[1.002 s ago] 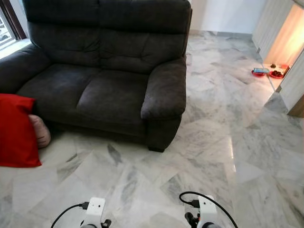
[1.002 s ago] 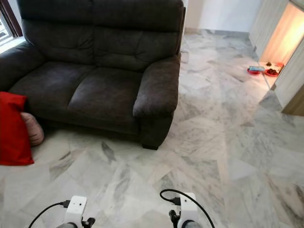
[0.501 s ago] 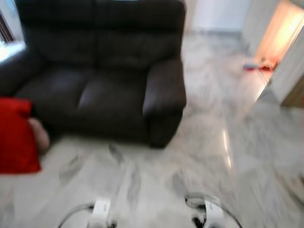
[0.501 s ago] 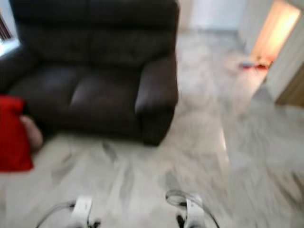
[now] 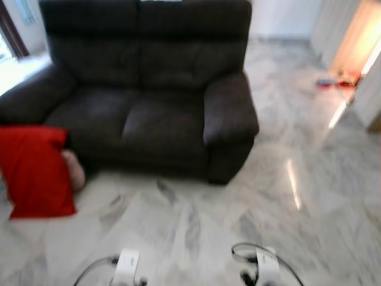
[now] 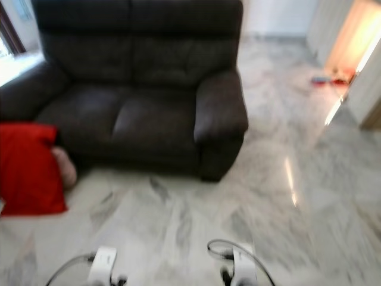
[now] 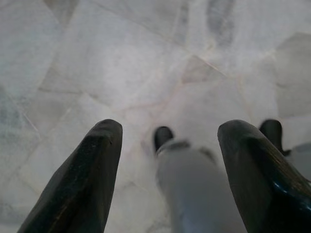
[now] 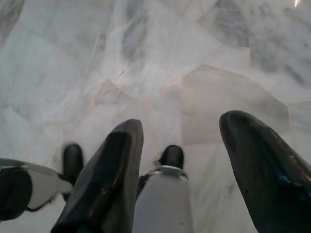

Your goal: Move the pillow to the sofa from floor

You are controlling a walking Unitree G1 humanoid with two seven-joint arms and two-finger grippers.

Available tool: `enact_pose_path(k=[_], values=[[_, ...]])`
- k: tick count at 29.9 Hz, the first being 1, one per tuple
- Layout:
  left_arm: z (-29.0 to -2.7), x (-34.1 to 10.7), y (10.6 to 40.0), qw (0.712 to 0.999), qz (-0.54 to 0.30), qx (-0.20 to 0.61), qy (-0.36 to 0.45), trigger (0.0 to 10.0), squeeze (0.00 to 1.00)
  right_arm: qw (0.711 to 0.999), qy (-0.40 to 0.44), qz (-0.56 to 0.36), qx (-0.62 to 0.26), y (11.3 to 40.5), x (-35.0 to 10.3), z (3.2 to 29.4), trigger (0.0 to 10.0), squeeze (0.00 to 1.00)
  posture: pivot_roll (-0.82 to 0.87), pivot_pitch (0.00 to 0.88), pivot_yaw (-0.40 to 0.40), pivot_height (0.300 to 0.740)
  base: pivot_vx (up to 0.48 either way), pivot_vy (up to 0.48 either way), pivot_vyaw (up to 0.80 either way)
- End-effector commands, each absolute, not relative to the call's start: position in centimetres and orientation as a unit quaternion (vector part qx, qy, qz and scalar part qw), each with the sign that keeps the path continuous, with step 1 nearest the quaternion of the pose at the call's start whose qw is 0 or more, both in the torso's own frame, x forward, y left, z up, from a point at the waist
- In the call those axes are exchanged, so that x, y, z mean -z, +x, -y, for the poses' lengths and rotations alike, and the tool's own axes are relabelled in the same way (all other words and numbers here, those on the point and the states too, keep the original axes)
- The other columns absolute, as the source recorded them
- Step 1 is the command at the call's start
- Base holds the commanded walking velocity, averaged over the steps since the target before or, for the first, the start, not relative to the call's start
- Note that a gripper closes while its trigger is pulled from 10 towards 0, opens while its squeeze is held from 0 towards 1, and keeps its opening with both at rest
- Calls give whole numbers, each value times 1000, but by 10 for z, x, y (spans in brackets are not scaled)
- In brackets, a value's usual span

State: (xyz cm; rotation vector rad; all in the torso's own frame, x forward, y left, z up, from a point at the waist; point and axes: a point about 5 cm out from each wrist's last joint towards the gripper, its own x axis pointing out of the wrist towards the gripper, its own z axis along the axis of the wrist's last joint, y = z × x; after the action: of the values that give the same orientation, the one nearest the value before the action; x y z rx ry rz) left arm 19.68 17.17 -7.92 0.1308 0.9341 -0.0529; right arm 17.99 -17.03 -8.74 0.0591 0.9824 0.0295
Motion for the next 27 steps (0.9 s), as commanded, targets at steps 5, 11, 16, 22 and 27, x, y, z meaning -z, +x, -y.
enact_pose_path(k=[5, 11, 16, 22, 27], values=[[-181, 82, 190, 885, -460, 17, 69, 10000, 0, 884, 35, -465, -19, 184, 86, 163, 10000, 0, -32, 0, -37, 740, 0, 464, 0], [-181, 81, 191, 886, -459, 14, 67, 10000, 0, 884, 36, -465, -20, 185, 86, 164, 10000, 0, -28, 0, -42, 740, 0, 464, 0], [-181, 81, 191, 886, -459, 13, 67, 10000, 0, 885, 38, -464, -21, 185, 85, 163, 10000, 0, -28, 0, -42, 740, 0, 464, 0], [-181, 81, 192, 886, -458, 14, 68, 10000, 0, 885, 41, -463, -21, 186, 85, 163, 10000, 0, -29, 0, -40, 740, 0, 466, 0], [-181, 81, 192, 886, -458, 13, 68, 10000, 0, 885, 40, -463, -24, 186, 85, 162, 10000, 0, -28, 0, -41, 740, 0, 462, 0]])
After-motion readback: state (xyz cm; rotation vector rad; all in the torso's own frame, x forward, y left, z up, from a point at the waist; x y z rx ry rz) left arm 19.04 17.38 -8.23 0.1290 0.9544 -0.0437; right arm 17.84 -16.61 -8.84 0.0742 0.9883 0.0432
